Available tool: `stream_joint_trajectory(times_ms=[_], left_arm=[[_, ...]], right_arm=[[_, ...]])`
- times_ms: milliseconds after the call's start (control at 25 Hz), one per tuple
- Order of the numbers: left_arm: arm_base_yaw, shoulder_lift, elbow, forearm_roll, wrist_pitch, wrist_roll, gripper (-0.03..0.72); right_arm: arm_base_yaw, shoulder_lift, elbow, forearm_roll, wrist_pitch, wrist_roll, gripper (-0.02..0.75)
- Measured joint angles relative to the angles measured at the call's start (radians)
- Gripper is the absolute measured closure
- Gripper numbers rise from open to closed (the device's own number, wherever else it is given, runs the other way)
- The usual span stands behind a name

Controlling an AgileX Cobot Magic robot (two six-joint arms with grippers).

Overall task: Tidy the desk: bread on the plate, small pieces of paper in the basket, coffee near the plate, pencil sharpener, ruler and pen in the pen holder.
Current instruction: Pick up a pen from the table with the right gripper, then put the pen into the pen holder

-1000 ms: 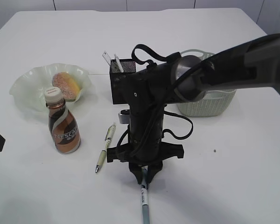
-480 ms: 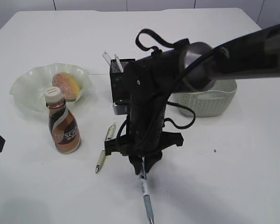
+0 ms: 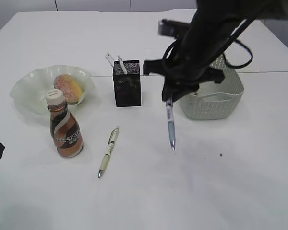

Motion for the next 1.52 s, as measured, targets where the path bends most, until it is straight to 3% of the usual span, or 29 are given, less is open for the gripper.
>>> stream_joint_trajectory(times_ms=[200,480,760,1120,1520], left_arm=[[0.0,0.0,0.0,0.0,0.004,0.0,0.218],[0.0,0.0,0.0,0.0,0.03,0.0,0.218],[0.0,0.0,0.0,0.0,0.042,0.0,0.218],[0.0,0.0,0.0,0.0,0.048,0.0,0.218],[0.0,0.0,0.0,0.0,0.052,0.0,0.218]], right_arm=[[-0.108,-0.015,-0.106,0.09,-0.101,-0.128,0.624],[-0.178,-0.009,-0.14,0.336,-0.331,-0.342,0.624],[-0.182,0.085,-0.147,0.682,-0.428,-0.763,0.625],[-0.199,0.194,-0.173,1.208,-0.496,-1.266,0.625],[-0.206,0.246,-0.196,1.605,-0.52,-1.722,0.625]])
